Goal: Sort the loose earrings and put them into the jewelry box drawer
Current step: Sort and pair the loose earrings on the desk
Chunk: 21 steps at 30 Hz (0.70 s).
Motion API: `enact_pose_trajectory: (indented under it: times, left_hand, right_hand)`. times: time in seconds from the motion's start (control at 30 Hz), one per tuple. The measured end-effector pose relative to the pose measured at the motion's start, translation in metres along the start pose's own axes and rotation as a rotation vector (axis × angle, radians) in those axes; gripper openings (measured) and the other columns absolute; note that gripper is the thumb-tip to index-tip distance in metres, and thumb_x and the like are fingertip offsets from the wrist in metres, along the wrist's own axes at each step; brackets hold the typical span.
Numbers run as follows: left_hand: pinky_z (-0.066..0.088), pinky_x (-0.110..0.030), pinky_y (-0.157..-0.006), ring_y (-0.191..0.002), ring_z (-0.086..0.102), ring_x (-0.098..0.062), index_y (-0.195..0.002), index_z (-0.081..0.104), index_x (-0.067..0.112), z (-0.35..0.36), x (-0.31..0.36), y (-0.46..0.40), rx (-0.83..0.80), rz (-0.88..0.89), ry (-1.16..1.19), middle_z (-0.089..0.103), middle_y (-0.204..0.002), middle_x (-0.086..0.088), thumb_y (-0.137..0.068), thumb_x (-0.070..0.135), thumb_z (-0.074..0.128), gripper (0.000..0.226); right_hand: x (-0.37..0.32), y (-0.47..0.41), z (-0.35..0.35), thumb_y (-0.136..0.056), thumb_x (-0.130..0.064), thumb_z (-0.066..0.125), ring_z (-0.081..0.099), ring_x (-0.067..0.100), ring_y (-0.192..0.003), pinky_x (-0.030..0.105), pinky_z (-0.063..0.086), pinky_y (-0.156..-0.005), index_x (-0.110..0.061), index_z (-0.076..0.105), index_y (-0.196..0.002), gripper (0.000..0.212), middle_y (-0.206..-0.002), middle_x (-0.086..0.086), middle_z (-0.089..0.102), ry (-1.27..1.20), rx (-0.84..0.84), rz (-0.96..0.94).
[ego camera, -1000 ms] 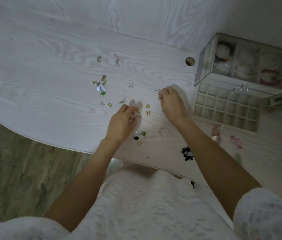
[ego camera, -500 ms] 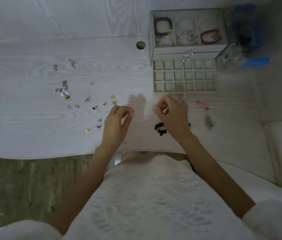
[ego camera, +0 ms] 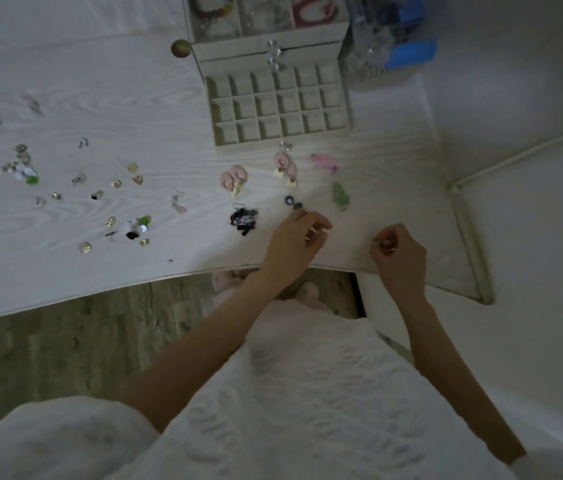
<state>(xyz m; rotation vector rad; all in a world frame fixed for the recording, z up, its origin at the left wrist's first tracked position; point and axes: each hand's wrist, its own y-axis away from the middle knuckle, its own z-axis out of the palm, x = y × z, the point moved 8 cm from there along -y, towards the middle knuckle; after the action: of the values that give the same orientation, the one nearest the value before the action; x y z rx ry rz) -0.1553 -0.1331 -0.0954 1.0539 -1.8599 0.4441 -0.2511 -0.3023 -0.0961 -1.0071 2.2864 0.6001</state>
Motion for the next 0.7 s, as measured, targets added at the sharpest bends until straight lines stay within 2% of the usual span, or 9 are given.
enact_pose_trajectory:
  times: [0.07,0.17,0.23,0.33,0.43,0.5,0.6,0.7]
  left_hand:
    - [0.053,-0.033,-0.074,-0.073,0.058,-0.013,-0.097,0.065,0.009,0.016,-0.002,-0.002,0.033,-0.031,-0.034,0.057,-0.096,-0.009,-0.087,0.009,0.06,0.011]
    - [0.052,-0.031,-0.077,-0.083,0.061,-0.021,-0.101,0.066,0.007,0.029,-0.002,-0.003,0.088,-0.074,-0.058,0.061,-0.099,-0.013,-0.085,0.006,0.061,0.016]
    - [0.049,-0.028,-0.078,-0.088,0.061,-0.024,-0.105,0.066,0.007,0.032,0.0,-0.003,0.11,-0.076,-0.1,0.063,-0.101,-0.013,-0.085,0.005,0.061,0.021]
    - [0.044,-0.025,-0.076,-0.09,0.06,-0.028,-0.113,0.063,0.005,0.033,0.005,-0.001,0.115,-0.052,-0.189,0.064,-0.105,-0.015,-0.085,0.006,0.061,0.028]
    - [0.049,-0.033,-0.078,-0.094,0.06,-0.035,-0.114,0.061,-0.001,0.034,0.009,0.005,0.084,0.017,-0.328,0.065,-0.105,-0.02,-0.079,0.001,0.065,0.036]
    - [0.048,-0.038,-0.084,-0.1,0.056,-0.036,-0.118,0.058,-0.001,0.036,0.003,0.01,0.068,-0.014,-0.387,0.061,-0.109,-0.02,-0.076,0.005,0.068,0.044]
    - [0.045,-0.038,-0.086,-0.101,0.052,-0.033,-0.125,0.052,0.002,0.039,-0.003,0.014,0.046,-0.079,-0.395,0.053,-0.113,-0.02,-0.076,0.015,0.071,0.055]
    - [0.046,-0.036,-0.082,-0.096,0.053,-0.031,-0.127,0.051,0.006,0.042,-0.002,0.01,0.038,-0.106,-0.373,0.051,-0.113,-0.019,-0.077,0.016,0.07,0.054]
  right_hand:
    - [0.008,-0.004,0.0,-0.079,-0.003,0.062,0.058,0.021,-0.072,0.033,0.047,-0.067,-0.008,0.056,-0.085,0.009,-0.078,0.003,0.06,0.004,-0.024,0.001]
    - [0.009,-0.008,0.002,-0.079,-0.001,0.061,0.055,0.016,-0.072,0.019,0.038,-0.066,-0.008,0.057,-0.084,0.01,-0.082,0.007,0.063,-0.035,-0.065,-0.067]
    - [0.008,-0.01,0.002,-0.08,-0.004,0.062,0.054,0.012,-0.073,0.015,0.037,-0.066,-0.01,0.059,-0.087,0.01,-0.086,0.009,0.063,-0.022,-0.086,-0.12]
    - [0.013,-0.013,-0.004,-0.081,-0.008,0.064,0.055,0.012,-0.073,0.023,0.045,-0.07,-0.012,0.061,-0.098,0.018,-0.095,0.007,0.061,-0.013,-0.096,-0.131]
    - [0.013,-0.013,-0.015,-0.08,-0.005,0.062,0.057,0.014,-0.077,0.031,0.052,-0.071,-0.013,0.061,-0.101,0.023,-0.107,0.004,0.059,0.01,-0.083,-0.195]
    - [0.014,-0.013,-0.021,-0.078,-0.004,0.061,0.056,0.015,-0.083,0.032,0.051,-0.071,-0.013,0.06,-0.103,0.026,-0.116,0.004,0.056,0.068,-0.064,-0.232]
    - [0.025,-0.015,-0.02,-0.077,-0.004,0.06,0.053,0.025,-0.098,0.035,0.049,-0.077,-0.012,0.054,-0.115,0.04,-0.124,0.011,0.047,0.123,-0.065,-0.163]
    - [0.025,-0.015,-0.008,-0.077,0.0,0.059,0.051,0.026,-0.096,0.031,0.044,-0.079,-0.008,0.049,-0.124,0.049,-0.12,0.017,0.044,0.106,-0.11,-0.108]
